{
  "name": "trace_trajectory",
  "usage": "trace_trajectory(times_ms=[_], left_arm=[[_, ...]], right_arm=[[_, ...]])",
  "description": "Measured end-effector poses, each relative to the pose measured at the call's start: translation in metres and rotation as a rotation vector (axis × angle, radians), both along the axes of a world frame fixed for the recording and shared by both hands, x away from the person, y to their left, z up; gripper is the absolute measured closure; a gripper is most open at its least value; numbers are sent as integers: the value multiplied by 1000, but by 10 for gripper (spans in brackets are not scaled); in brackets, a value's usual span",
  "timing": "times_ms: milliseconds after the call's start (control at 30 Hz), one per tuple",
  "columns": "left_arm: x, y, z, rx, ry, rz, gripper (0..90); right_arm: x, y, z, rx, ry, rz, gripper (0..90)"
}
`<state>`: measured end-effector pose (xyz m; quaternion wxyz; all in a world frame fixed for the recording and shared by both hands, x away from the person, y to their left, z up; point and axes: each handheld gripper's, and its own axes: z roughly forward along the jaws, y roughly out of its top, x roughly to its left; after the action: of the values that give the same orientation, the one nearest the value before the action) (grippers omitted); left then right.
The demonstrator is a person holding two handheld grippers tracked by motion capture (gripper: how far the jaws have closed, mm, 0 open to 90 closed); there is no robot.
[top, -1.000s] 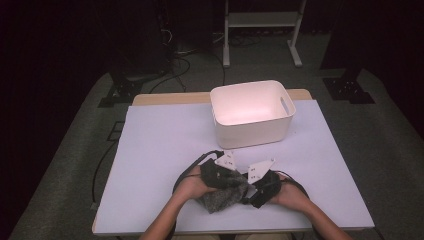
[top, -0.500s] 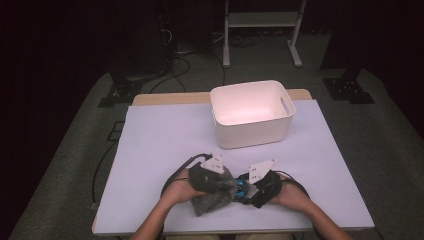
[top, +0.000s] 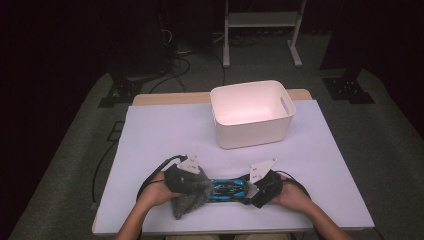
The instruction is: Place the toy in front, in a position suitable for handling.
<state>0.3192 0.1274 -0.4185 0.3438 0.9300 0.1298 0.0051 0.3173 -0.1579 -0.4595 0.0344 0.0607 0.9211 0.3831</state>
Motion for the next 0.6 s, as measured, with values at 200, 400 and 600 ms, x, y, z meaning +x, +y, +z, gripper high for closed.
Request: trace_trajectory(times_ms=[200,400,600], left_arm=[[0,-45,11,2,-43,-94,800],[2,-48,10,-24,-21,-117,800],[3,-13,0,-20,25,-39,795]], right_arm=[[1,-2,-1,8,10,-4,245],[1,-3,-1,8,3,3,248],[1,-3,-2,10,5,1,249]])
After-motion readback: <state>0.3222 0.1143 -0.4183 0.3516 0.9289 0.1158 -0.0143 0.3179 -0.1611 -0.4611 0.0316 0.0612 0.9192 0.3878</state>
